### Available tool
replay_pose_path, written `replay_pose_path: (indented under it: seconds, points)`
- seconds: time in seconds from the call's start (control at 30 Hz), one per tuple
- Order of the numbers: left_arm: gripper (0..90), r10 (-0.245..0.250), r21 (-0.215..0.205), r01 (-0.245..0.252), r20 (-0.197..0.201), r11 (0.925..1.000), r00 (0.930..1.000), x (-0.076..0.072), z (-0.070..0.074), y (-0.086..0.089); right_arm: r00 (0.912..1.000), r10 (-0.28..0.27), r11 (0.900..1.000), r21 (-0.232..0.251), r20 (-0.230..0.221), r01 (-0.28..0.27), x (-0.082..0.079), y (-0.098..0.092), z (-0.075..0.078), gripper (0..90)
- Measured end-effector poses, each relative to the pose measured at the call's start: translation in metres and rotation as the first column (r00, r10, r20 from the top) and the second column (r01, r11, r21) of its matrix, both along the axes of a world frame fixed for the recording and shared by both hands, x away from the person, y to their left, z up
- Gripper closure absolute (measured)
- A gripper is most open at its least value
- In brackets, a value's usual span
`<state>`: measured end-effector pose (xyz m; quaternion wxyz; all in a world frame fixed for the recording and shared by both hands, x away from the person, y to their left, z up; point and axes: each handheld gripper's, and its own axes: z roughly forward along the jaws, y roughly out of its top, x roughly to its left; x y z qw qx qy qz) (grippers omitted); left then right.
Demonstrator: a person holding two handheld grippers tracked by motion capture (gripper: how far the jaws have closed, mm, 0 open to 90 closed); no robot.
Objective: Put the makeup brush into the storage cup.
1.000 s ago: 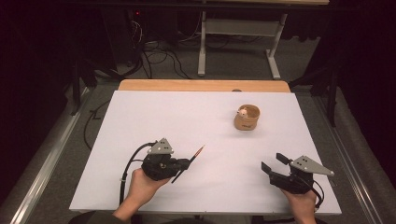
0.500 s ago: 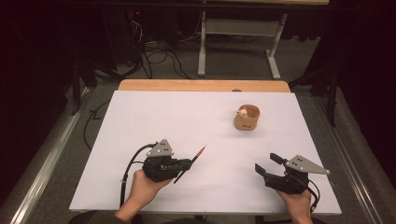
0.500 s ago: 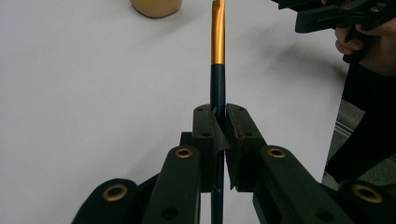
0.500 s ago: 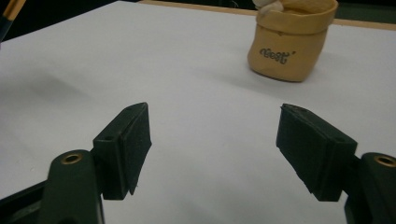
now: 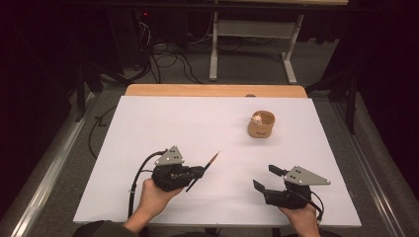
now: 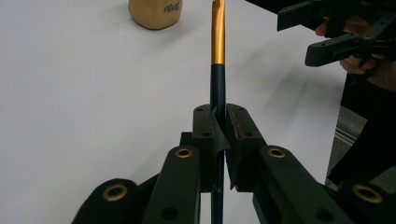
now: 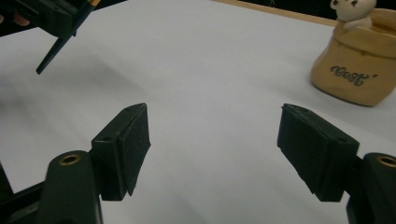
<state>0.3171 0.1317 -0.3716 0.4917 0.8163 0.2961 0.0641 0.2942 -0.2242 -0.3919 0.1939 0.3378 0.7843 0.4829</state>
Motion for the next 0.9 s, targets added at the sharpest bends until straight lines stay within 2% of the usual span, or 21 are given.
replay_pose_path:
  seconds: [0.2,0.43,0.63,0.83,0.9]
  points:
    - [82.9,-0.009,-0.002,0.009,0.014,1.0,0.9999,-0.001,0.001,-0.005,0.9992,0.039,0.999,0.028,-0.01,-0.038,0.0,0.01,0.005,26.4]
    - [82.9,-0.024,0.001,0.024,0.032,0.9997,0.9992,-0.004,0.002,-0.011,0.9979,0.064,0.997,0.038,-0.007,-0.064,0.001,0.021,0.009,23.4]
    - [82.9,-0.025,-0.006,0.026,0.041,0.9997,0.9988,-0.004,0.003,-0.013,0.9946,0.099,0.994,0.053,-0.029,-0.097,0.006,0.031,0.009,24.1]
    - [82.9,-0.039,-0.009,0.04,0.052,0.9992,0.9979,-0.006,0.004,-0.017,0.9917,0.124,0.988,0.101,-0.034,-0.12,0.008,0.038,0.015,31.8]
    - [82.9,-0.042,-0.006,0.043,0.059,0.9991,0.9974,-0.007,0.004,-0.018,0.989,0.145,0.983,0.115,-0.03,-0.14,0.009,0.041,0.017,36.9]
